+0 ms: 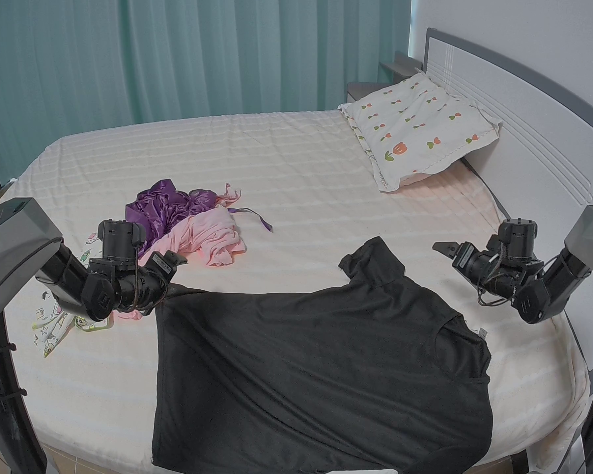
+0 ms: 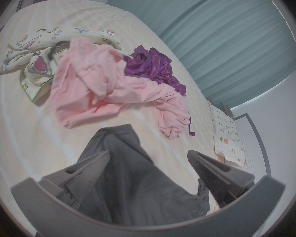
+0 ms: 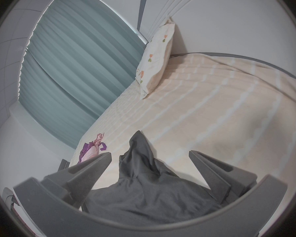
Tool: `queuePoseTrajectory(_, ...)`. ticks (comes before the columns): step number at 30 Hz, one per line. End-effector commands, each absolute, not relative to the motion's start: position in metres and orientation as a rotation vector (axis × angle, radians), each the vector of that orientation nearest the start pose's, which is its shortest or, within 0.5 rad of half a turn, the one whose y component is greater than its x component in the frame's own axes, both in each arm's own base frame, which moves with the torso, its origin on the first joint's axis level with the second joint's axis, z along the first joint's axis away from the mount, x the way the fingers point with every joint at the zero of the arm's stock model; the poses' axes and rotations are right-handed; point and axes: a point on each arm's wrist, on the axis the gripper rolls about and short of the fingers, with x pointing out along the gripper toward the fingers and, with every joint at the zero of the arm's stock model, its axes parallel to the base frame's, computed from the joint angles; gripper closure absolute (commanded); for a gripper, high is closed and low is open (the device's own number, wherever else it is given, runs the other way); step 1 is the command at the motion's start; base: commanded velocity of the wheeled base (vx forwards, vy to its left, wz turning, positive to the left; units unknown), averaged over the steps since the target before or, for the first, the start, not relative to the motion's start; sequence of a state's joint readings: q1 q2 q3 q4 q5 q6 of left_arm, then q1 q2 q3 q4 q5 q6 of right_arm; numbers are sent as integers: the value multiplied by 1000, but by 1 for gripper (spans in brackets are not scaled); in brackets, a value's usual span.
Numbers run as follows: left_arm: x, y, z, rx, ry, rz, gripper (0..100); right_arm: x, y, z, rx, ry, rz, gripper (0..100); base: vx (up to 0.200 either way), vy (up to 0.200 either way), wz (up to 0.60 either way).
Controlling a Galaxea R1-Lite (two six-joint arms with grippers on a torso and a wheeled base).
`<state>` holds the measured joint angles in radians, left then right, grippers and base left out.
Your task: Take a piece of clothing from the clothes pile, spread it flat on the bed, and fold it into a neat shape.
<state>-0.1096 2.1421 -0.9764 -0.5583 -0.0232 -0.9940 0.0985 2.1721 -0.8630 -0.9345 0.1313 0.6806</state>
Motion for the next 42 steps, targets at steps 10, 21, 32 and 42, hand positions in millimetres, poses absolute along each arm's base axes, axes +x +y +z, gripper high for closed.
queuePoseTrajectory(10, 317, -39, 53, -992, 752, 218, 0, 463, 102, 1, 534, 581, 253, 0, 0, 0, 0)
queuePoseTrajectory(21, 309, -51, 55, -1004, 758, 187, 0, 496, 104, -3, 471, 585, 244, 0, 0, 0, 0)
queuePoseTrajectory(32, 307, -51, 52, -1002, 769, 197, 0, 512, 105, -13, 481, 585, 237, 100, 0, 0, 0)
queuePoseTrajectory(42, 305, -51, 50, -1001, 775, 203, 0, 531, 76, 16, 620, 473, 160, 100, 0, 0, 0)
